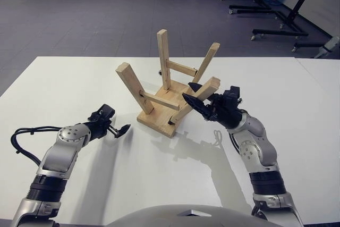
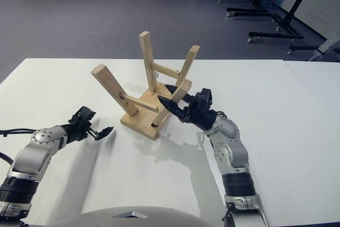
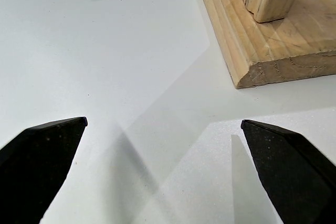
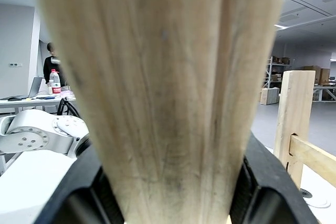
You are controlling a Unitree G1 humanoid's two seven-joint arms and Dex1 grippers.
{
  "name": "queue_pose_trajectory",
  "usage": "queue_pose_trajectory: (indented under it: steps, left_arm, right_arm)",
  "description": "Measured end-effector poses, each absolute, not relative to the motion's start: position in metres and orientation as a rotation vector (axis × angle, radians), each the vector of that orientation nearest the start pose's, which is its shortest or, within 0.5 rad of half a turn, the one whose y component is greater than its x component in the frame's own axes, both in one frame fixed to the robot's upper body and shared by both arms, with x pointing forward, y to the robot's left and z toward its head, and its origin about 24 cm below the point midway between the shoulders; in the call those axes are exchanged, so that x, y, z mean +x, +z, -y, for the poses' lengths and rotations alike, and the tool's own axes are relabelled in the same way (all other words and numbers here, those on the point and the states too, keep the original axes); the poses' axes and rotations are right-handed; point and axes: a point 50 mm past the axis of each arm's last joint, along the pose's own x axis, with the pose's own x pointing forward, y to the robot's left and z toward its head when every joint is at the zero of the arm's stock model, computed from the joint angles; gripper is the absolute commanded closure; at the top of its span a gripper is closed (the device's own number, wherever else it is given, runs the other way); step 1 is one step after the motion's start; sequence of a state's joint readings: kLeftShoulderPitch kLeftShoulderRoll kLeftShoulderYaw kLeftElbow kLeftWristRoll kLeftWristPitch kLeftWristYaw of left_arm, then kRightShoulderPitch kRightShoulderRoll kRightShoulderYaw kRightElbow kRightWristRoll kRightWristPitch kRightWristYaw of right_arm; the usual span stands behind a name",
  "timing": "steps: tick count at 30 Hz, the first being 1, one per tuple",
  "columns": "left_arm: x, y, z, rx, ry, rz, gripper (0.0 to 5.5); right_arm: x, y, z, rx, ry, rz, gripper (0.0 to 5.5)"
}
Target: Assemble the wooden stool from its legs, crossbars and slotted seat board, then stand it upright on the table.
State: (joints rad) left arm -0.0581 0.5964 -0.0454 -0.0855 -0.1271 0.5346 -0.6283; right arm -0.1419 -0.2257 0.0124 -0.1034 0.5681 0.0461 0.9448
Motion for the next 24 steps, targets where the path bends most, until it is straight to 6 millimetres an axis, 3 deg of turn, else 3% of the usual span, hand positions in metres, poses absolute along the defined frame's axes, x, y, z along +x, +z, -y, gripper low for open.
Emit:
queue_pose_trajectory:
  steps: [24]
  left_arm:
    - [0.2458,0.0458,-0.2197,0.325,-0.571,-0.533,0.1]
  right_arm:
    - [0.2467,0.1072,0.1336,0.215,1.029,0.322,3.44]
